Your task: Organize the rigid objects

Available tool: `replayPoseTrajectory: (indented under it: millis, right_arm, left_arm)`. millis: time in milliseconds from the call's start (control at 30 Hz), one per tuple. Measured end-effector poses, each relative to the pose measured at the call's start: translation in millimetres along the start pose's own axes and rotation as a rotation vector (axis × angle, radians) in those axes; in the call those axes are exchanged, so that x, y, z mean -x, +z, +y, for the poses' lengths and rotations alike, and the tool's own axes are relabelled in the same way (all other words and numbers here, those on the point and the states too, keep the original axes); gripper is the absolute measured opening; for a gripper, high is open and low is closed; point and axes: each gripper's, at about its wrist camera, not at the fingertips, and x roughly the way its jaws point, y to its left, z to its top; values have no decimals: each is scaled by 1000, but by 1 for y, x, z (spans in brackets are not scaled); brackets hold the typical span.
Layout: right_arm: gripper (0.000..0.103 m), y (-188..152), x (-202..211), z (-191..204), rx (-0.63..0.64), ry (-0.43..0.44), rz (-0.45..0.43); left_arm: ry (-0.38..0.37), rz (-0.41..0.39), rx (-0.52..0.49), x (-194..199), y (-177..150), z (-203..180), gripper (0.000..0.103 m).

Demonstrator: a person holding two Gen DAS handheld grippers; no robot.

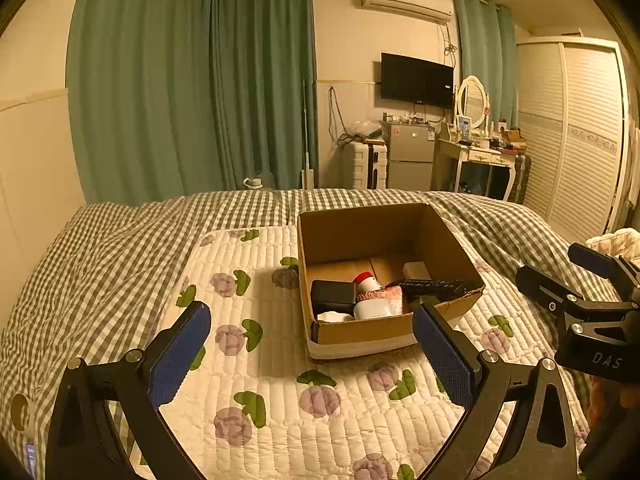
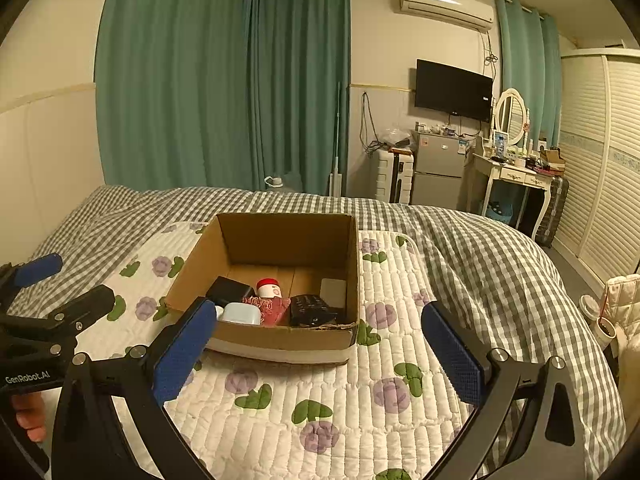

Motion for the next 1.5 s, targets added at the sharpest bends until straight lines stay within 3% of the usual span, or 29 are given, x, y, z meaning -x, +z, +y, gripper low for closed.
replayPoseTrajectory:
  millis: [1500]
  right_arm:
    - [103,-8,-7,0,6,-1,40]
  left_arm:
    - [7,7,-20,-2,-2,-3,103]
